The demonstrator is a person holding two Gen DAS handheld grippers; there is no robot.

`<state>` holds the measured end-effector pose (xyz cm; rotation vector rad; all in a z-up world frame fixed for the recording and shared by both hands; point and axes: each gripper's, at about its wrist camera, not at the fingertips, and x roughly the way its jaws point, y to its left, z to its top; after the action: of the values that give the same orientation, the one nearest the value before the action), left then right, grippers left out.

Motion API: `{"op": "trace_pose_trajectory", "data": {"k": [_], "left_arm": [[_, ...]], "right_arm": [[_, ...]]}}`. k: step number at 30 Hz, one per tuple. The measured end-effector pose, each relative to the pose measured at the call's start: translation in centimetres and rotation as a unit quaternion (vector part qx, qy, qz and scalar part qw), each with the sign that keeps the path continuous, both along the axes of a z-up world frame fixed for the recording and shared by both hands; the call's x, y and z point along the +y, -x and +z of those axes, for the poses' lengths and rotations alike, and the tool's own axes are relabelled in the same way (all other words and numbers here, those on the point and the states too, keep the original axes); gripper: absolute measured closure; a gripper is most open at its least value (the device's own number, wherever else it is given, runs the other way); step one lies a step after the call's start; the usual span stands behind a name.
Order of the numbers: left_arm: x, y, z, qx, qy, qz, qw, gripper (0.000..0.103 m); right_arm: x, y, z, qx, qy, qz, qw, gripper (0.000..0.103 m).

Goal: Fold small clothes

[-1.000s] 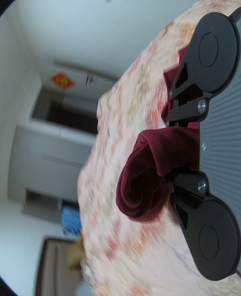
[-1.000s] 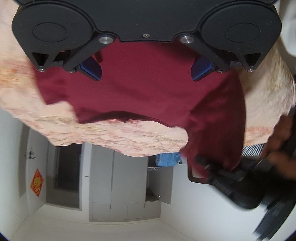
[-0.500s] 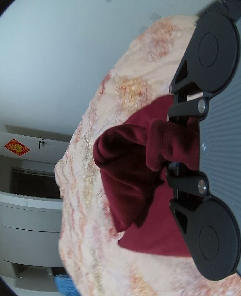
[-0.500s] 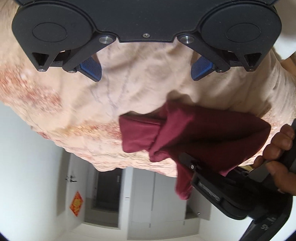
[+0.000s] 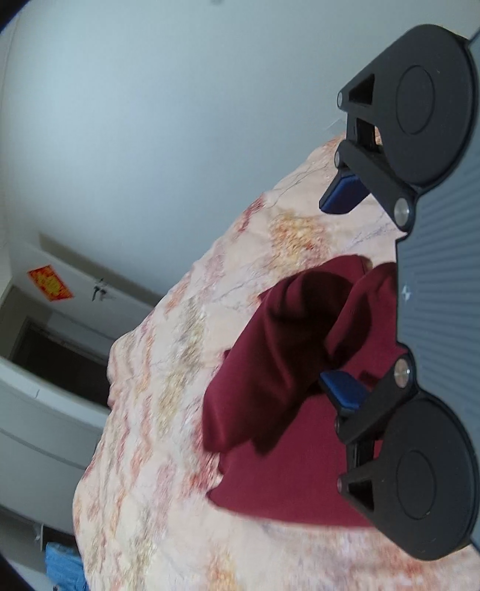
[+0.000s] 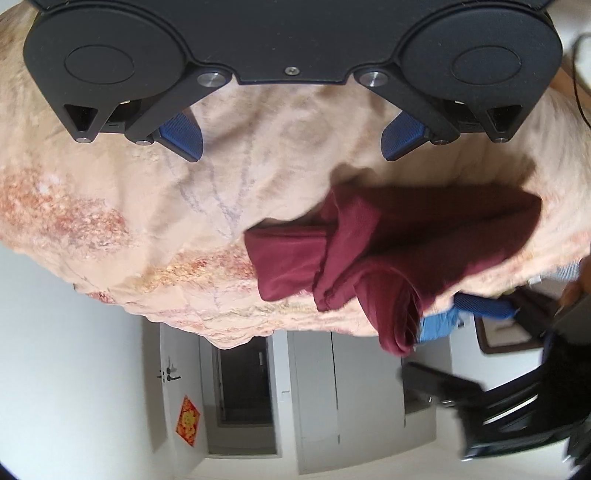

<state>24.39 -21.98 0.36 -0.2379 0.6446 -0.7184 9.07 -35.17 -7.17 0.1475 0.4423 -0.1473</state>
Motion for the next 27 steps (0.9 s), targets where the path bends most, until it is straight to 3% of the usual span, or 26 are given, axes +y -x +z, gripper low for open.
{"op": "trace_pose_trajectory", "data": {"k": [3, 6, 10, 14, 17, 21, 27], "left_arm": [[2.1, 0.6, 0.7, -0.01, 0.005, 0.044, 0.999, 0.0], [4.3, 0.4, 1.0, -0.008, -0.02, 0.113, 0.9934, 0.0], [7.3, -0.5, 0.3, 0.002, -0.061, 0.197, 0.9786, 0.0], [10.6, -1.6, -1.0, 0.044, -0.07, 0.26, 0.9621, 0.0], [12.1, -1.8, -2.3, 0.067, -0.079, 0.272, 0.9566, 0.0], [11.8, -1.7, -3.8, 0.084, -0.094, 0.257, 0.9583, 0.0], [11.4, -1.5, -4.7, 0.089, -0.088, 0.252, 0.9597, 0.0]], "right_arm": [[0.6, -0.3, 0.4, -0.015, -0.022, 0.011, 1.0, 0.0], [1.7, -1.2, 1.0, -0.026, -0.026, 0.03, 0.999, 0.0], [3.0, -3.0, 2.4, -0.047, -0.025, 0.052, 0.997, 0.0], [4.0, -5.2, 4.2, -0.071, -0.02, 0.051, 0.996, 0.0], [4.3, -6.8, 5.8, -0.091, -0.02, 0.06, 0.994, 0.0], [4.2, -8.5, 7.8, -0.109, -0.025, 0.062, 0.992, 0.0], [3.8, -12.1, 8.3, -0.052, -0.011, 0.029, 0.998, 0.001]]}}
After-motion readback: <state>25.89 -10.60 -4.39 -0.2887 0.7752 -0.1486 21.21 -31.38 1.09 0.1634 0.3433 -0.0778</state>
